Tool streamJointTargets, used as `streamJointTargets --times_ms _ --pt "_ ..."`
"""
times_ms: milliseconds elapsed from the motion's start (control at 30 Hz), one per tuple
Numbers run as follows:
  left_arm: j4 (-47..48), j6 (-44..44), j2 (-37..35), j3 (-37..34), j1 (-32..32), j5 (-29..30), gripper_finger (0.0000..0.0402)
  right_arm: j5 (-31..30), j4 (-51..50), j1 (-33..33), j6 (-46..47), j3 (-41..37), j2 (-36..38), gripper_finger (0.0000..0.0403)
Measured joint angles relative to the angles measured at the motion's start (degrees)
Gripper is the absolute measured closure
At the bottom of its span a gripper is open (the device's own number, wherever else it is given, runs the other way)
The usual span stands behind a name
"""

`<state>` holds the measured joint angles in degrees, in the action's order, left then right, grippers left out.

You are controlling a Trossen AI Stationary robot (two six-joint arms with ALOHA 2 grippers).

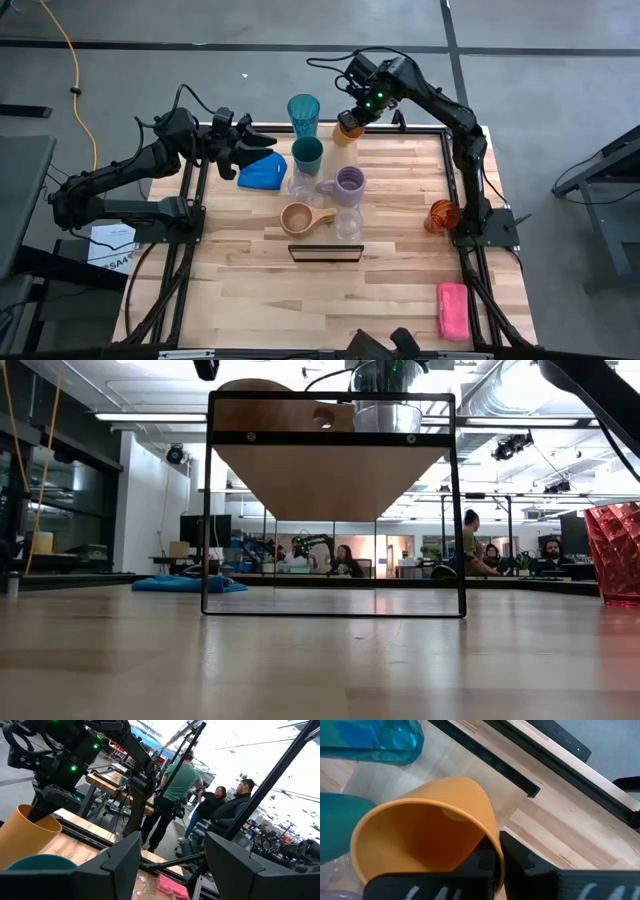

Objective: Stack small to large cups/mugs on shelf
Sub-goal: Put the yellow cup on the shelf

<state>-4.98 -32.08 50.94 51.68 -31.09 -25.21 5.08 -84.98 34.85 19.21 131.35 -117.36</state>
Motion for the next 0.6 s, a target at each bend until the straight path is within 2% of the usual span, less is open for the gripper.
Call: streamJointTargets --times_ms 600 --pt "-0.02 -1.22 0.00 0.00 -0.02 0.00 0.0195 -0.55 2.09 -0.01 0.23 -0.02 0.00 0.0402"
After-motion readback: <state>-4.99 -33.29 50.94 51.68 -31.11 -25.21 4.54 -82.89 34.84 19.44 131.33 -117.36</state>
